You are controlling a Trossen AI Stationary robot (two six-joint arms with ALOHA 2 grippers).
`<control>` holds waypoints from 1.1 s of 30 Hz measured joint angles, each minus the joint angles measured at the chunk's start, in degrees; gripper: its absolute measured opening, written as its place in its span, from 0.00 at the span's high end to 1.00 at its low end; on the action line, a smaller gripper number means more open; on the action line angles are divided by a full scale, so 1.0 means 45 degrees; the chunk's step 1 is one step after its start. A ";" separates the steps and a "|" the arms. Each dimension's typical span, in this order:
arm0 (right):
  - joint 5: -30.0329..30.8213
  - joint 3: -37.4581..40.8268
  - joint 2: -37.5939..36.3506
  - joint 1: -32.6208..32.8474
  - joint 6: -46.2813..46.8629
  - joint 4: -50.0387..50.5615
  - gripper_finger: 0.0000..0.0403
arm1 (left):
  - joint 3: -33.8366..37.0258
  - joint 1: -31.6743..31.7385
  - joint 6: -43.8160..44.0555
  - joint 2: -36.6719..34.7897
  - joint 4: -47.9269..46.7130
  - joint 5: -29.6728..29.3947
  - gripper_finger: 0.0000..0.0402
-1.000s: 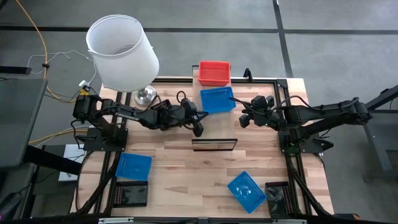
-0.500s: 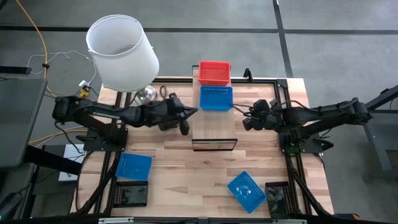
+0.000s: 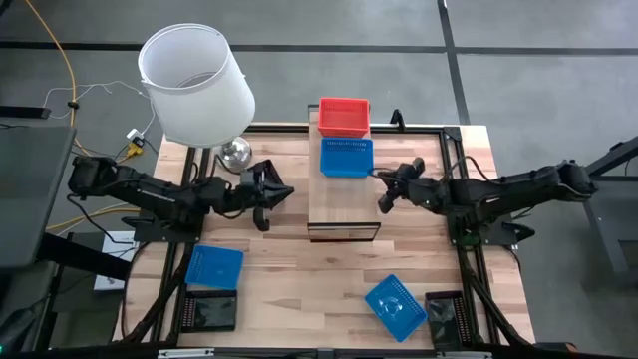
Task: Stack baskets on shelf by color
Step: Put the top blue bin on the shelf, then stack the right blue bin on top of the blue bin on the shelf
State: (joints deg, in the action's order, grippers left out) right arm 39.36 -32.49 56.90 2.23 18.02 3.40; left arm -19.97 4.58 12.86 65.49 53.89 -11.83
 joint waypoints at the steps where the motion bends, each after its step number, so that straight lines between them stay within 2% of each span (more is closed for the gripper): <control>1: -0.0203 0.0000 0.0000 -0.0198 -0.0256 -0.0272 1.00 | 0.0019 0.0018 0.0057 0.0000 0.0007 0.0130 1.00; 5: -0.0777 0.0000 0.0016 -0.1077 -0.0316 -0.0507 1.00 | 0.0021 0.0073 0.0097 0.0000 0.0013 0.0592 1.00; 15: -0.3495 0.0000 0.1098 -0.2355 -0.0620 -0.2442 1.00 | 0.0021 0.0073 0.0097 0.0005 0.0039 0.0626 1.00; 20: -0.3403 0.0000 0.1273 -0.2575 -0.1007 -0.2967 1.00 | 0.0021 0.0068 0.0097 0.0005 0.0034 0.0624 1.00; 25: -0.2908 0.0000 0.0539 -0.2581 -0.1503 -0.2737 1.00 | 0.0021 0.0068 0.0092 0.0005 0.0007 0.0622 1.00; 29: -0.2872 0.0000 -0.0487 -0.2447 -0.1576 -0.1534 1.00 | 0.0021 0.0068 -0.0126 0.0005 -0.0010 0.0617 1.00; 33: -0.3028 0.0000 -0.1654 -0.1926 -0.0978 0.0569 1.00 | 0.0021 0.0068 -0.0141 0.0005 -0.0010 0.0616 1.00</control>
State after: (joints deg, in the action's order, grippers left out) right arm 25.73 -32.49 49.46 -6.44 13.62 5.96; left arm -19.88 4.89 12.23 65.52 53.84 -9.06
